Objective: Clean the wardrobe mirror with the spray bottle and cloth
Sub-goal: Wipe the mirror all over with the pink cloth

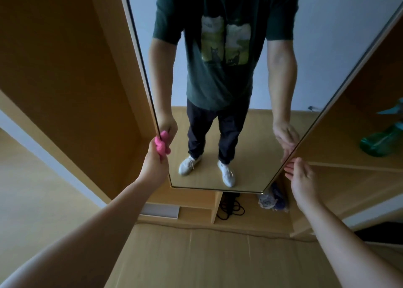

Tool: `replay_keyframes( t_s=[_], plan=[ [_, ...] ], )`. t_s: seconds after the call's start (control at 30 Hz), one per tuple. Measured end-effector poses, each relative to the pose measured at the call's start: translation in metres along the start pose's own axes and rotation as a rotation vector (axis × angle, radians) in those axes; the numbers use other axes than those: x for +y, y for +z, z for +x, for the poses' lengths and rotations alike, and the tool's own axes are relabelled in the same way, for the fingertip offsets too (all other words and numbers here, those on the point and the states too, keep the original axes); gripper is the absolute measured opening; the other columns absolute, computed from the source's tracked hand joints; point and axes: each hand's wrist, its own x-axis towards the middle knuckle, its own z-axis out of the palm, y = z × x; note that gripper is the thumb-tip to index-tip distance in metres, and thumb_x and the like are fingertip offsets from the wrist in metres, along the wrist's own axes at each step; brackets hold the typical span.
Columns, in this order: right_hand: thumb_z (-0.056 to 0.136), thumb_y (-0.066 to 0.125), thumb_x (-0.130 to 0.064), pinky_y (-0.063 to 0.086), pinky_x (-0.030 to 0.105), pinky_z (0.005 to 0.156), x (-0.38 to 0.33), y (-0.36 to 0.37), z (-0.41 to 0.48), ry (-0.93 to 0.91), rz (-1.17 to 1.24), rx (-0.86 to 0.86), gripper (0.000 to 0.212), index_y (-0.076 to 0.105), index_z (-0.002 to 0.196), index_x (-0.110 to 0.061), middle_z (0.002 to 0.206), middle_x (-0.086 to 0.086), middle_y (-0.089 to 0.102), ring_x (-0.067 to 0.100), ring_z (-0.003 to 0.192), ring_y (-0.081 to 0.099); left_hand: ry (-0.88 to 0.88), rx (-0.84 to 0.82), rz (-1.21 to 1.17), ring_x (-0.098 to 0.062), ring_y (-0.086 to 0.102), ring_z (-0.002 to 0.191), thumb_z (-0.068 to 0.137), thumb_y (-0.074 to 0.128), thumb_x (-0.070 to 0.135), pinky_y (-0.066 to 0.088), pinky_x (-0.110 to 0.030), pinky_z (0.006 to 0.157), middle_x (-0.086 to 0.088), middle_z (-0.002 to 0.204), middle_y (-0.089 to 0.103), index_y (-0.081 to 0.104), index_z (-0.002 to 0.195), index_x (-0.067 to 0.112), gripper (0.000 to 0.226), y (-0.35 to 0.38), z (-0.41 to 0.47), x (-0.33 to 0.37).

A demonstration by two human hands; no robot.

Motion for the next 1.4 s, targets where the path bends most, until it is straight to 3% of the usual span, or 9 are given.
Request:
replay_keyframes(
  t_s=[0.07, 0.17, 0.33, 0.57, 0.9, 1.13, 1.3, 1.4],
  plan=[
    [0.103, 0.037, -0.034, 0.048, 0.052, 0.098, 0.008, 0.001, 0.0, 0.016, -0.023, -0.012, 0.041, 0.055, 0.122, -0.002, 0.106, 0.009, 0.061, 0.028, 0.106, 0.06, 0.015, 0.002, 0.001, -0.018, 0.057, 0.095, 0.098, 0.036, 0.007, 0.049, -0.035, 0.083, -0.004, 0.109, 0.057, 0.036, 0.135, 0.015, 0.038, 0.005, -0.001, -0.007],
    [0.104, 0.037, -0.026, 0.047, 0.051, 0.1, 0.019, 0.003, -0.001, 0.035, -0.057, -0.039, 0.037, 0.053, 0.128, -0.003, 0.112, 0.007, 0.058, 0.024, 0.108, 0.058, 0.001, -0.002, 0.019, -0.017, 0.056, 0.099, 0.098, 0.036, 0.007, 0.043, -0.029, 0.082, -0.002, 0.108, 0.058, 0.037, 0.135, 0.014, 0.037, 0.012, -0.001, -0.02],
    [0.104, 0.037, -0.028, 0.045, 0.048, 0.102, 0.037, 0.007, -0.004, 0.048, -0.109, -0.075, 0.041, 0.046, 0.137, -0.006, 0.121, 0.007, 0.056, 0.025, 0.116, 0.055, -0.023, -0.017, 0.016, -0.015, 0.056, 0.1, 0.097, 0.036, 0.004, 0.047, -0.03, 0.083, -0.001, 0.111, 0.057, 0.035, 0.137, 0.016, 0.042, 0.019, -0.003, -0.036],
    [0.102, 0.041, -0.027, 0.043, 0.051, 0.104, 0.059, 0.014, -0.001, 0.034, -0.195, -0.071, 0.038, 0.048, 0.135, -0.012, 0.133, 0.013, 0.056, 0.028, 0.121, 0.054, -0.018, -0.016, 0.065, -0.014, 0.053, 0.103, 0.098, 0.033, 0.006, 0.039, -0.021, 0.083, -0.002, 0.113, 0.056, 0.036, 0.136, 0.011, 0.038, 0.032, -0.004, -0.059],
    [0.101, 0.042, -0.014, 0.041, 0.041, 0.1, 0.074, 0.016, 0.007, -0.005, -0.278, -0.116, 0.035, 0.046, 0.135, -0.005, 0.131, 0.016, 0.056, 0.032, 0.122, 0.052, -0.094, 0.013, 0.079, -0.014, 0.057, 0.099, 0.099, 0.033, 0.011, 0.048, -0.029, 0.08, 0.003, 0.112, 0.059, 0.038, 0.135, 0.017, 0.036, 0.056, -0.009, -0.091],
    [0.101, 0.043, -0.012, 0.037, 0.032, 0.088, 0.078, 0.011, 0.01, -0.104, -0.271, -0.214, 0.03, 0.052, 0.128, -0.004, 0.117, 0.005, 0.056, 0.02, 0.11, 0.052, -0.205, 0.028, 0.109, -0.015, 0.059, 0.101, 0.098, 0.039, 0.009, 0.049, -0.027, 0.079, 0.005, 0.113, 0.06, 0.041, 0.131, 0.021, 0.036, 0.069, -0.015, -0.105],
    [0.101, 0.043, -0.018, 0.041, 0.034, 0.078, 0.093, 0.013, 0.018, -0.149, -0.256, -0.263, 0.023, 0.055, 0.118, -0.007, 0.105, 0.008, 0.061, 0.025, 0.1, 0.057, -0.263, 0.058, 0.122, -0.018, 0.058, 0.103, 0.096, 0.038, 0.003, 0.051, -0.03, 0.083, 0.004, 0.113, 0.058, 0.042, 0.131, 0.021, 0.04, 0.082, -0.018, -0.109],
    [0.099, 0.044, -0.03, 0.039, 0.032, 0.068, 0.097, 0.014, 0.019, -0.214, -0.262, -0.261, 0.024, 0.055, 0.111, -0.013, 0.087, -0.001, 0.055, 0.023, 0.089, 0.054, -0.259, 0.109, 0.076, -0.007, 0.056, 0.098, 0.095, 0.039, -0.003, 0.046, -0.012, 0.077, 0.009, 0.112, 0.055, 0.043, 0.133, 0.019, 0.044, 0.09, -0.025, -0.112]
  ],
)
